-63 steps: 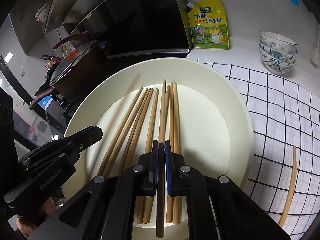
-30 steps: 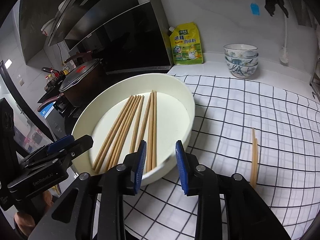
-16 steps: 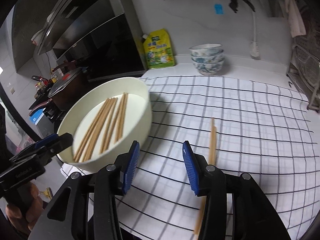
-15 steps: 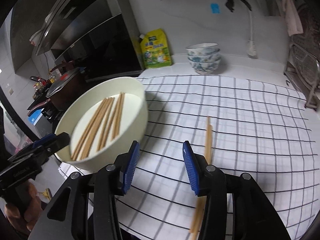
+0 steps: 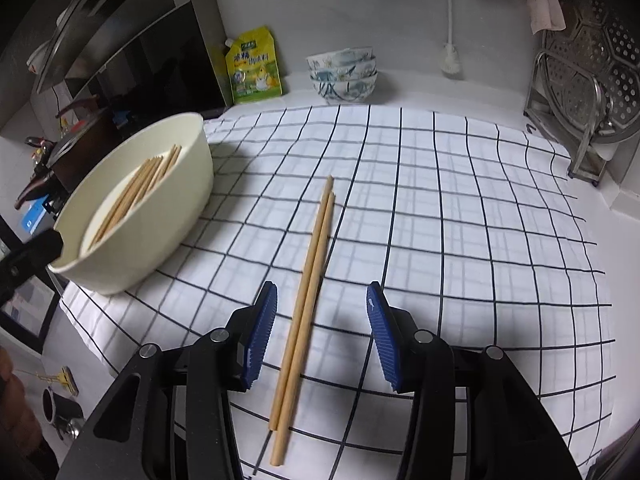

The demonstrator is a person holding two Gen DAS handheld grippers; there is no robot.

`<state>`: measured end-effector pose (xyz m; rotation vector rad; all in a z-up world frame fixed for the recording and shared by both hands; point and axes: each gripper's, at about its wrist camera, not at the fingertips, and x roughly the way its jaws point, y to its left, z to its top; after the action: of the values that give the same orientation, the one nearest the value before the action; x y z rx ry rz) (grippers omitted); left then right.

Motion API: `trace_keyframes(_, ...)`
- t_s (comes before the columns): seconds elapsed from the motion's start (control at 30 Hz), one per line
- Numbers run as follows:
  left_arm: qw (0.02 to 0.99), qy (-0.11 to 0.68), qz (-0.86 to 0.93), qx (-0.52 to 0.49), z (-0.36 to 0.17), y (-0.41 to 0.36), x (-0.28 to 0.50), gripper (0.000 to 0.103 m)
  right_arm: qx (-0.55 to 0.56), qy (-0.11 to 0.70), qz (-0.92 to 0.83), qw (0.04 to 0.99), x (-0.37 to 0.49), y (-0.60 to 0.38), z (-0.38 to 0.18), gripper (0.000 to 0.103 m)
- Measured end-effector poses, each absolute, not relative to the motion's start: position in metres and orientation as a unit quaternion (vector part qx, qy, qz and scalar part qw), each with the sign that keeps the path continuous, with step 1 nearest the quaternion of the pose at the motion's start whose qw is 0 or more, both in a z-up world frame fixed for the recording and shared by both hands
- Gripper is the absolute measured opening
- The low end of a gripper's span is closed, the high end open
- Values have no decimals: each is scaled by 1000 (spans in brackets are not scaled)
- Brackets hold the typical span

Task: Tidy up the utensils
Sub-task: 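Withdraw both open grippers from the basin toward the remaining chopsticks, then close the right gripper on one chopstick while the left gripper approaches another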

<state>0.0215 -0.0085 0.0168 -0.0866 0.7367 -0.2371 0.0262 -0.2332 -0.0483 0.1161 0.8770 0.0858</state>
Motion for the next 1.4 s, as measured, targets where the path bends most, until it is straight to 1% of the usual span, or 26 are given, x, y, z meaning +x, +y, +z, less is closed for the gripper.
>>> trace_keyframes(0.17,924,361,-116,-36,12,-16,21,85,53,436,45,897,26,-230,-68,45)
trace_keyframes(0.57,920,373,-117,-27,4,-24,24,85,14,449,24,893,29,-224,-84,45)
trace_keyframes(1.1,916,382,-126,-17,-2,-37,22,85,-19,439,26,898,17,-218,-85,45)
trace_keyframes(1.33,915,383,-127,-14,-2,-40,21,85,-23,447,23,894,14,-219,-90,41)
trace_keyframes(1.4,914,385,-127,-13,-3,-42,21,85,-23,447,28,894,15,-218,-90,34)
